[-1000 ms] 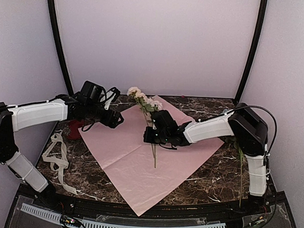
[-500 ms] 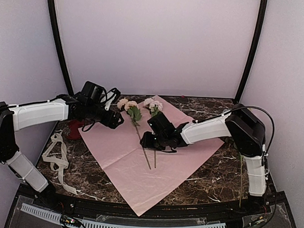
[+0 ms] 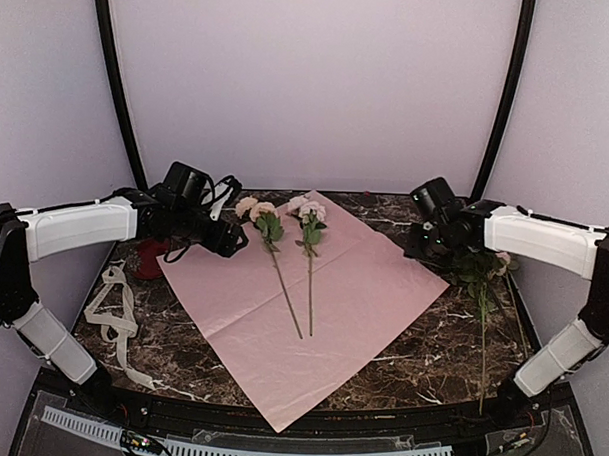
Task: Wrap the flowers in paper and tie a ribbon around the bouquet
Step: Pick up the fake flower from the corner of the board.
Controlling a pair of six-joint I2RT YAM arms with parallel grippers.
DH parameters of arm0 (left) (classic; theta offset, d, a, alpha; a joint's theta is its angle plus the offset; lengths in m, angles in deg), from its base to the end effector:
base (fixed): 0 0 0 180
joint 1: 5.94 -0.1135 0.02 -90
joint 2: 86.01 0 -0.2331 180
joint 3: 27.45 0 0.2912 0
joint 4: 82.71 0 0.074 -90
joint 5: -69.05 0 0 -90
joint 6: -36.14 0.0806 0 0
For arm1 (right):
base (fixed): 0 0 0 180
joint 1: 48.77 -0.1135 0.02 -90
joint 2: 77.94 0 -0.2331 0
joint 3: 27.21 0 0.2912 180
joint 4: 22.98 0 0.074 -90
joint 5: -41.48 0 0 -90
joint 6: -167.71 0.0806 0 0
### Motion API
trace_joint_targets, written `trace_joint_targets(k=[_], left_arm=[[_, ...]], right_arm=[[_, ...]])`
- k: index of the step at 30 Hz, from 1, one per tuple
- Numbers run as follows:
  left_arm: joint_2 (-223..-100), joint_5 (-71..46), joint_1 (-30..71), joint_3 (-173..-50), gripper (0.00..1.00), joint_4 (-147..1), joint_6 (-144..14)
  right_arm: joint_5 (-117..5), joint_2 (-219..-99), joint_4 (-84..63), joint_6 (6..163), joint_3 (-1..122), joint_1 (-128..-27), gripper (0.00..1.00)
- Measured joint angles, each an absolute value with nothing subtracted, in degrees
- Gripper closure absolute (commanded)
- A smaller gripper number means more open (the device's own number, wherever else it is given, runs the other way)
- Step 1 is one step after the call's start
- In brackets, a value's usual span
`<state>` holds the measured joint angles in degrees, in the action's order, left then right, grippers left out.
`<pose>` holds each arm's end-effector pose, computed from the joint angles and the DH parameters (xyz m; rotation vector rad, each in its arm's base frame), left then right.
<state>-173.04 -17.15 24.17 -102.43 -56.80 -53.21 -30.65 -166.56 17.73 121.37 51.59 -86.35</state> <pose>0.3559 -0.2125 0.1905 0.6332 2.1644 -0.3522 0.3298 0.2226 0.1805 0.2636 2.3998 0.2753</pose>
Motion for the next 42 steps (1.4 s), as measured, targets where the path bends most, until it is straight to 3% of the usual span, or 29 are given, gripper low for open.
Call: trace_joint_targets(k=[5,10,17,25,31,35,42], left_arm=[[-173.0,-17.2,24.2,-102.8,0.17,-56.6,-53.2],[-173.1,-17.1,24.2,-102.8,0.18,-56.5,-53.2],[-173.1,-17.2,24.2,-102.9,0.17,-56.2,-53.2],[-173.1,-17.4,24.2,-103.0,0.17,-56.0,-53.1],[-173.1,-17.5,24.2,-103.0,0.17,-55.9,-53.1],[-173.1,-17.6,24.2,-103.0,0.17,-55.9,-53.0],[-173.1,-17.5,24.2,-103.0,0.17,-55.9,-53.0]], right_arm=[[-24.6,-156.6,29.6,119.1,37.1,-70.9,0.51],[-26.2,-148.0,32.8,112.7,29.8,-54.3,0.37],[-35.7,-151.9,27.6,104.7,28.9,-37.4,0.36],[-42.8,-159.6,25.1,100.1,29.6,-34.0,0.37],[-47.1,-164.3,23.7,97.0,32.3,-33.7,0.58],[-52.0,-165.1,23.2,95.2,32.8,-33.7,0.64],[-56.1,-163.6,24.0,94.3,32.8,-33.7,0.64]])
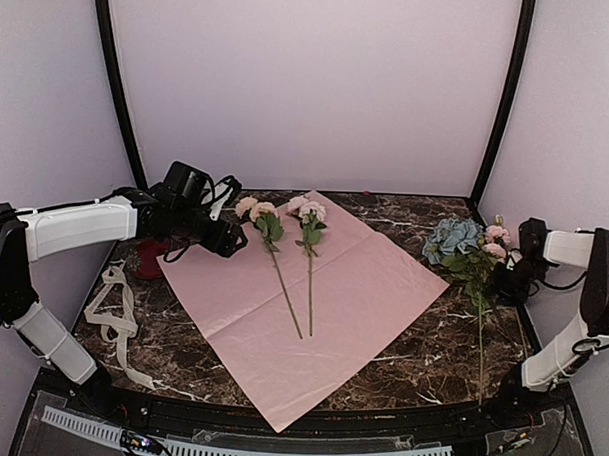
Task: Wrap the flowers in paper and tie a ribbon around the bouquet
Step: Pick up the fake flower from the corner of the board.
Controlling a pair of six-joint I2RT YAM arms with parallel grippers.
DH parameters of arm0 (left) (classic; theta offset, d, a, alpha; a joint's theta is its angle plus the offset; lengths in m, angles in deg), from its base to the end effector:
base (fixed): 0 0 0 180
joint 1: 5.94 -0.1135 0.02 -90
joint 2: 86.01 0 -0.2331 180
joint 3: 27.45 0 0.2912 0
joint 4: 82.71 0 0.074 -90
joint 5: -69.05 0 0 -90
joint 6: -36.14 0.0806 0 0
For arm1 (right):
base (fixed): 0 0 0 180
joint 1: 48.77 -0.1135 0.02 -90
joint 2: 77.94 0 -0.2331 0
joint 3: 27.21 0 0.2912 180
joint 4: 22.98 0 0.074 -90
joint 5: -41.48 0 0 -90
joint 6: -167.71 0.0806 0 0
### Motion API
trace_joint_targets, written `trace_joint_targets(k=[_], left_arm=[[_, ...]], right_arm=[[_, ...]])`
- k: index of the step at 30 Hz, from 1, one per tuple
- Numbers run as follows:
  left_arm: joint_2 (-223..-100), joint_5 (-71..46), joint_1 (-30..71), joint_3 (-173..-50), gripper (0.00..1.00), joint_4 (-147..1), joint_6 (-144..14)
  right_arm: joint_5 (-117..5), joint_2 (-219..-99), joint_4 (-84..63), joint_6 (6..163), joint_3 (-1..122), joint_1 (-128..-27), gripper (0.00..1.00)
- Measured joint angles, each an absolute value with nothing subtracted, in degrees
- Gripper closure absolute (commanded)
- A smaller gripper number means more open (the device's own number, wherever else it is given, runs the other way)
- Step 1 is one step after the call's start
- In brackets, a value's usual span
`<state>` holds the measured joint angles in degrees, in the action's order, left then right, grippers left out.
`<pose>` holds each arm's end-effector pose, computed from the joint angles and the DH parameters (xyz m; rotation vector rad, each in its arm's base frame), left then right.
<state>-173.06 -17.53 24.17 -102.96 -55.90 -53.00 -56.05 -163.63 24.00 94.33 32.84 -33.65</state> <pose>0.3561 -0.2121 0.1922 0.6351 2.1700 -0.3416 0.3030 -0.0709 0.0731 0.7476 2.7338 0.1921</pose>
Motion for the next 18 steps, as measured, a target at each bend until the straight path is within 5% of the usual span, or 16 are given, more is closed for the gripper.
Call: trace_joint_targets(k=[9,18], left_arm=[[-173.1,-17.3,24.2,-103.0,0.17,-55.9,-53.0],[-173.1,-17.3,24.2,-103.0,0.17,-55.9,-53.0]], right_arm=[[-56.2,-163.1,24.4,95.2,32.4,-33.7,0.65],[-58.3,-165.1,22.6,94.2,31.0,-33.7,0.92]])
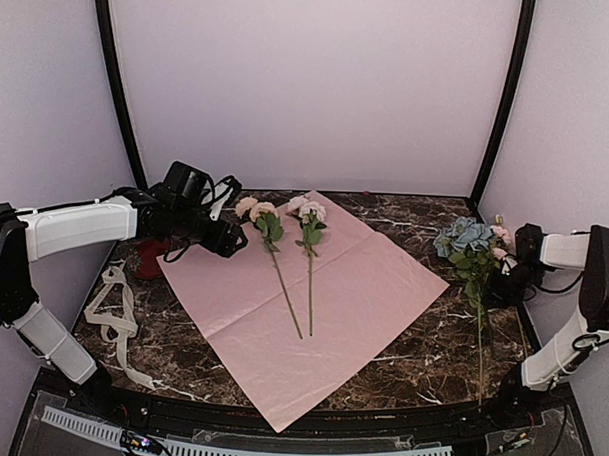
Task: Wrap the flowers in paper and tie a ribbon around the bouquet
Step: Pick up the fake flower from the corner of the board, then place the fake flower on the flattened wrapping paper.
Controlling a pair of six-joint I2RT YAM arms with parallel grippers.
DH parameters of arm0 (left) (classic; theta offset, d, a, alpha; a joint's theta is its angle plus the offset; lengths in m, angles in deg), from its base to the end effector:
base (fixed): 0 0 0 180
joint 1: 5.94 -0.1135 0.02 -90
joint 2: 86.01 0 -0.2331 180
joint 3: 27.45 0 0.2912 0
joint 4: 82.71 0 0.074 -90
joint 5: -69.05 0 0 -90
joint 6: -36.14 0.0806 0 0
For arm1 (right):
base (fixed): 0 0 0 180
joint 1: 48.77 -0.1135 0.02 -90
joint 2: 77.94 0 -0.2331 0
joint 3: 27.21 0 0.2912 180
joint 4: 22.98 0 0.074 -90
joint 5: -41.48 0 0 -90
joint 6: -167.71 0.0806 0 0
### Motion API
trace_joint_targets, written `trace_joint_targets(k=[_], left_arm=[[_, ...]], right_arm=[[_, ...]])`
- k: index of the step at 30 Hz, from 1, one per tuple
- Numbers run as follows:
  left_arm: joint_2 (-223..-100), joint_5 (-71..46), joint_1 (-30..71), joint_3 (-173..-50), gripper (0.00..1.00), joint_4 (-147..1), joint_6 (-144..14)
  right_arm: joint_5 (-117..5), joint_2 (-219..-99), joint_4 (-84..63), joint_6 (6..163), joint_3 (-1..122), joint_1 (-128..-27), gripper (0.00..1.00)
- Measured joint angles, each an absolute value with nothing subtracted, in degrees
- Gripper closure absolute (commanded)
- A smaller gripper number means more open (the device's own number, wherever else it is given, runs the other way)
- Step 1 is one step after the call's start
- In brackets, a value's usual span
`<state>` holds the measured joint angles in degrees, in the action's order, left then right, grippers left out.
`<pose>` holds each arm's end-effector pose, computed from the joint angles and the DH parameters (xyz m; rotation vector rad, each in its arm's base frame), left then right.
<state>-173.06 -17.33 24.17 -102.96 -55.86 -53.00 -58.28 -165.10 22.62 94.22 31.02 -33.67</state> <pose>0.3559 -0.2123 0.1921 0.6372 2.1705 -0.3453 0.2973 -0.0661 0.0576 0.7480 2.7645 0.2493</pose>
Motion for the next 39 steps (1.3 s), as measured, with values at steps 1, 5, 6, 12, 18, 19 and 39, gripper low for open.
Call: trace_joint_targets(k=[1,5,6,12,18,19,39], left_arm=[[-173.1,-17.3,24.2,-103.0,0.17,-55.9,-53.0],[-173.1,-17.3,24.2,-103.0,0.17,-55.9,-53.0],[-173.1,-17.2,24.2,-103.0,0.17,-55.9,-53.0],[-173.1,-17.1,24.2,-103.0,0.17,-55.9,-53.0],[-173.1,-16.9,24.2,-103.0,0.17,-55.9,-53.0],[-173.1,-16.9,24.2,-103.0,0.17,-55.9,-53.0],[-173.1,-16.9,24.2,-103.0,0.17,-55.9,-53.0]], right_arm=[[-58.7,-165.1,22.5,93.9,31.0,-33.7,0.94],[-59.7,-164.4,22.9,93.0,31.3,-33.8,1.00],[-59.9,-164.2,23.1,92.9,31.7,-33.8,1.00],[-60.9,-162.2,25.5,93.0,34.6,-33.8,1.00],[-59.6,-158.2,30.7,93.2,40.4,-36.0,1.00],[-59.2,-157.4,31.4,93.3,41.6,-36.6,1.00],[-61.2,-142.9,-1.4,106.5,39.6,-69.9,1.00]])
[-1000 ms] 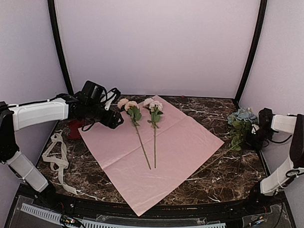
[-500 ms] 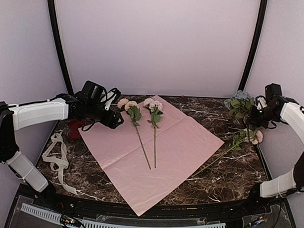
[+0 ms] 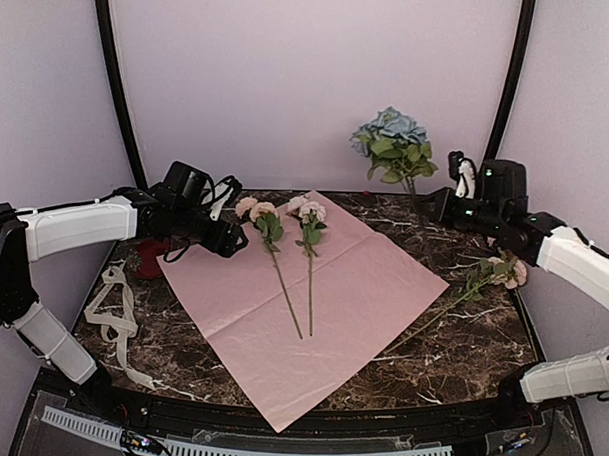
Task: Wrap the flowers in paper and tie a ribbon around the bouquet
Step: Place the fake flower on the flattened wrapping paper.
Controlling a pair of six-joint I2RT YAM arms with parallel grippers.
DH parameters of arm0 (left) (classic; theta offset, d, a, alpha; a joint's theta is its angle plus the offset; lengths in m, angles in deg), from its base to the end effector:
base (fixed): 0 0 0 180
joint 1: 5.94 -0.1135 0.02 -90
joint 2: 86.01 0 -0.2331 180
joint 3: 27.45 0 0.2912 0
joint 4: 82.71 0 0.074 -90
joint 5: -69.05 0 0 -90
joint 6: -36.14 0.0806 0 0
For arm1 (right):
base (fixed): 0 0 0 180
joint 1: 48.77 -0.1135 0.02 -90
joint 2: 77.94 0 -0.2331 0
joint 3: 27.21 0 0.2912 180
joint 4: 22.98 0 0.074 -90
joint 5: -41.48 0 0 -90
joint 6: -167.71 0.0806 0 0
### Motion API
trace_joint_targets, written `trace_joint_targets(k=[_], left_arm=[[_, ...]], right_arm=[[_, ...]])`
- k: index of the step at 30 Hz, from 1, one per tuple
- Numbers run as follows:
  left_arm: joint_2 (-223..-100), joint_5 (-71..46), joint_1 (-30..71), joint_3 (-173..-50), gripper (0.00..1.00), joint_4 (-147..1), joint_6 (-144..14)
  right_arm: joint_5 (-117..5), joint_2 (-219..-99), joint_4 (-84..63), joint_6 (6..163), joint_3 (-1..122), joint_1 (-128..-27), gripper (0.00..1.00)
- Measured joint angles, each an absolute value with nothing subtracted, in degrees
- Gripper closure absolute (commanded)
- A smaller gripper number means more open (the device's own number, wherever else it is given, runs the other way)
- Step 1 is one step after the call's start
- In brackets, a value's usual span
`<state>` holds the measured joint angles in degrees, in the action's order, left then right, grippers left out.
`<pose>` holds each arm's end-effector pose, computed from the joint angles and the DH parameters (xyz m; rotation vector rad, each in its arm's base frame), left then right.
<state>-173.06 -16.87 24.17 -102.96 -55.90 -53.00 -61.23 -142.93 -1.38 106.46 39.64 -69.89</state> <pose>0.3556 -0.2128 0.1922 0.6415 2.1693 -0.3543 0.3258 0.1449 0.2826 -0.0231 1.9886 0.7884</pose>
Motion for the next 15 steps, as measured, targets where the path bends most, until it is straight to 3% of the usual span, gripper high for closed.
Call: trace_joint_targets(k=[6,15], left_arm=[[-173.1,-16.9,24.2,-103.0,0.17,-55.9,-53.0],[-173.1,-17.2,24.2,-103.0,0.17,-55.7,-53.0]], right_arm=[[-57.7,-161.9,-15.9,111.8,39.2,-86.5,1.00],[-54.0,-189.4,-24.3,119.2,50.5,-93.9,1.00]])
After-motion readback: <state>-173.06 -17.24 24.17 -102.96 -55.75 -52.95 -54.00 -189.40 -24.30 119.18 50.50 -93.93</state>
